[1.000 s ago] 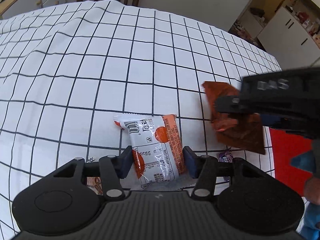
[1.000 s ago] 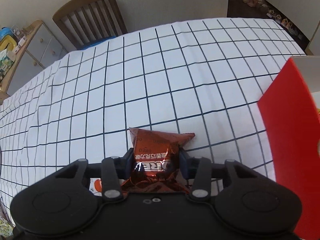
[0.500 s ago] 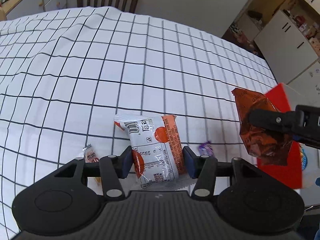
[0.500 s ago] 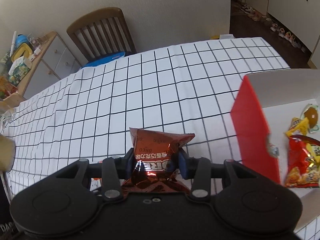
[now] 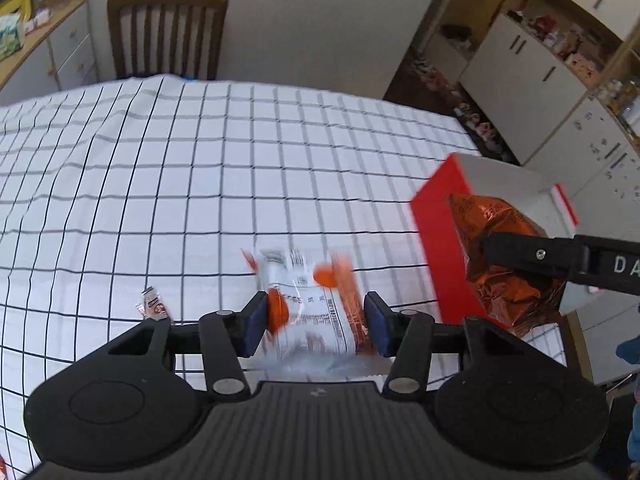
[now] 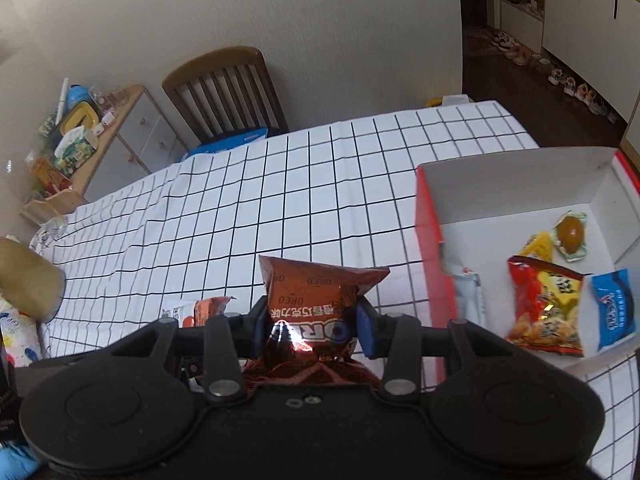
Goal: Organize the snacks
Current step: 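Carry the brown Oreo bag toward the red shoebox with the right tool, then close the left tool on the white-orange packet on the table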
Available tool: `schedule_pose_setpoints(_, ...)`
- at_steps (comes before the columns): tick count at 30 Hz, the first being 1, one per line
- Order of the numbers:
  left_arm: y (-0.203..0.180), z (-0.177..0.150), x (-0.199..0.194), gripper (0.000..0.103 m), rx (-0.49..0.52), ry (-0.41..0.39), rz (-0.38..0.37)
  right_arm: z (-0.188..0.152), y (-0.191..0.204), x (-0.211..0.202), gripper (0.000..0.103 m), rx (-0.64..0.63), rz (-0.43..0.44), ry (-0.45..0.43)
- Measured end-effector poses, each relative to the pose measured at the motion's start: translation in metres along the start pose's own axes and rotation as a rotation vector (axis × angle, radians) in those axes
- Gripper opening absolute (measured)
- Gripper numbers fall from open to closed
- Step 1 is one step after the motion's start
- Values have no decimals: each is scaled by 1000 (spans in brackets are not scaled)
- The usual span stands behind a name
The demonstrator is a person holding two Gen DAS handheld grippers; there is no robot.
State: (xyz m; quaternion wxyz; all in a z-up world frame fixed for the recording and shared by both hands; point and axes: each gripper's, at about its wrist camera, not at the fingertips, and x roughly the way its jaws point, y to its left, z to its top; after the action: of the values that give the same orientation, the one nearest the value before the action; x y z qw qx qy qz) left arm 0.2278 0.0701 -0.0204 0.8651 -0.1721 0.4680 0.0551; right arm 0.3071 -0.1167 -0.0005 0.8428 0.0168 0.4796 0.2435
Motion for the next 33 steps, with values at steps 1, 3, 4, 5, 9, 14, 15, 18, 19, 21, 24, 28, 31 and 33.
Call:
schedule_pose_setpoints(1,-5,-1,-5,45,7,-8,-7,-1,-3,-6,41,-3,4,-6)
schedule_pose_setpoints(3,-16,-2,-14,44,25,-23,-24,-4,-11,-17,41,-10,10,-16)
schedule_pose_setpoints(4,-22,-3,-17,44,41,-32,-24,-5,-14,-23,41,-12,11,-19)
schedule_pose_setpoints(5,-28,-5,-19,44,62,-40,-19,-6,-18,-28,41,-13,16,-23)
schedule_pose_setpoints(9,-38,-15,-13,44,82,-8,-6,-11,-36,-41,41,-16,16,-33)
schedule_pose_setpoints(14,-33,-40,-4,44,115,43,31,-16,-59,-55,41,-8,13,-46)
schedule_pose_setpoints(15,-30,-46,-4,44,127,54,31,-18,-63,-57,41,-5,16,-49)
schedule_pose_setpoints(18,-17,-61,-5,44,159,79,35,-23,-74,-64,41,8,26,-54)
schedule_pose_setpoints(19,-12,-65,-6,45,170,81,41,-25,-78,-66,41,13,28,-54)
schedule_pose_setpoints(21,-1,-71,-9,48,197,81,45,-30,-83,-70,41,21,34,-51)
schedule_pose_setpoints(24,15,-79,-13,66,225,77,32,-35,-88,-74,41,30,33,-50)
schedule_pose_setpoints(28,22,-88,-9,78,311,95,-41,-42,-93,-82,41,51,29,-58)
schedule_pose_setpoints(31,19,-99,2,78,427,141,-72,-47,-93,-88,41,73,22,-69)
schedule_pose_setpoints(33,15,-107,9,78,508,160,-76,-52,-94,-92,41,89,14,-74)
